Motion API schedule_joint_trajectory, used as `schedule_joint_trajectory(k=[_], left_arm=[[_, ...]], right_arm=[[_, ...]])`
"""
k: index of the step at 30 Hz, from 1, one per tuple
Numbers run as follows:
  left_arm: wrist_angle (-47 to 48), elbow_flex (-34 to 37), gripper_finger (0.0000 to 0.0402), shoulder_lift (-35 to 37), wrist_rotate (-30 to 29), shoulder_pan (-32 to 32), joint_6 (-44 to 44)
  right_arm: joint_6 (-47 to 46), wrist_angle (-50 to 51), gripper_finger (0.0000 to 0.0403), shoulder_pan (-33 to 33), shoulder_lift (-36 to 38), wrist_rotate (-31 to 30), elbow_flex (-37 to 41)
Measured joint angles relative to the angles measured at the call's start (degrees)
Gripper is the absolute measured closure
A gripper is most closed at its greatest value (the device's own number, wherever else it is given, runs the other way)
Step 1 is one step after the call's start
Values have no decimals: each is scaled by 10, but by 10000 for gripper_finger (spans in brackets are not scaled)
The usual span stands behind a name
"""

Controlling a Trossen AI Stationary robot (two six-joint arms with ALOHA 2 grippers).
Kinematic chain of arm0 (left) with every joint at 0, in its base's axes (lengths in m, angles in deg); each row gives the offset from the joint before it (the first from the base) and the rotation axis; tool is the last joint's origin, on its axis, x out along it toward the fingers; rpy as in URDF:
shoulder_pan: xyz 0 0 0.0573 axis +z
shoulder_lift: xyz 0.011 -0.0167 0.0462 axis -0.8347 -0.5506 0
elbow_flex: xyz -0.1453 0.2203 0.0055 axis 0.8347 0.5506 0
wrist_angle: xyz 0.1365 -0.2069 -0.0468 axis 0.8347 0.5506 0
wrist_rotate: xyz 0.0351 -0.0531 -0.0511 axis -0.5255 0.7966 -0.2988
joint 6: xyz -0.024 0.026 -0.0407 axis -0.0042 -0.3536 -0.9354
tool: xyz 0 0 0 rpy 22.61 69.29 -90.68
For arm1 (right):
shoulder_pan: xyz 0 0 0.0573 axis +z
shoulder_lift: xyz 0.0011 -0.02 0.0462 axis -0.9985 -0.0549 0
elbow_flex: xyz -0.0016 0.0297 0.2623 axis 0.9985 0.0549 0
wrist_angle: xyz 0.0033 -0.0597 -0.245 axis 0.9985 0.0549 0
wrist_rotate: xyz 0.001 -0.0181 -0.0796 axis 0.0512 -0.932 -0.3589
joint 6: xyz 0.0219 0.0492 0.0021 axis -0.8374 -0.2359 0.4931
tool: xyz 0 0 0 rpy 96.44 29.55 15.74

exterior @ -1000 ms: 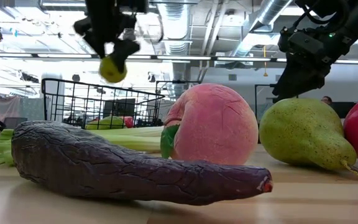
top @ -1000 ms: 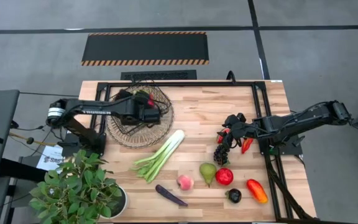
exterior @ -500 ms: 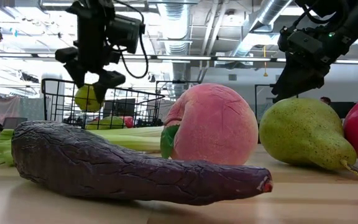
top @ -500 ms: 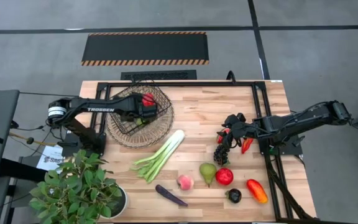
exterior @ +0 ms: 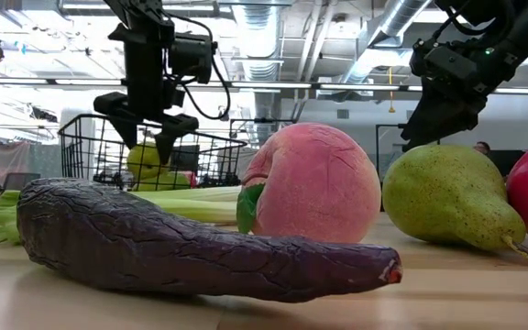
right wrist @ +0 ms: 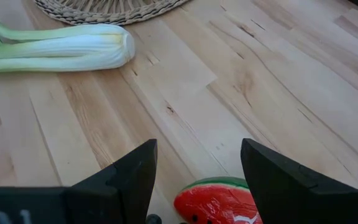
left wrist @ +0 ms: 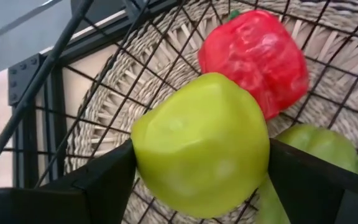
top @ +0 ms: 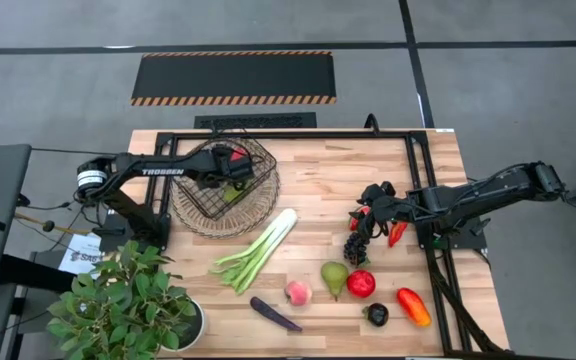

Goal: Build produce basket
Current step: Put the green apple into the wire basket, then put the red watermelon into the wire basket

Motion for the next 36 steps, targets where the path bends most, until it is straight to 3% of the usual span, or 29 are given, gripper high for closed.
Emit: schedule_joint_trajectory(k=[7,14,23,28,36], left_arm=[[-3,0,39,0,-8,0,10],[-18,-7,25,0,-10,2,21],[-22,-109,25,0,-15,-25,94],[-81,-145,25,0,-4,-66,146],[-186,-146,25,-1,65,-132,188]], right_arm=[[0,0,148,0,0,0,0],[0,0,148,0,0,1,0],[0,0,148,0,0,1,0],[0,0,148,0,0,1,0],[0,7,148,0,0,1,0]])
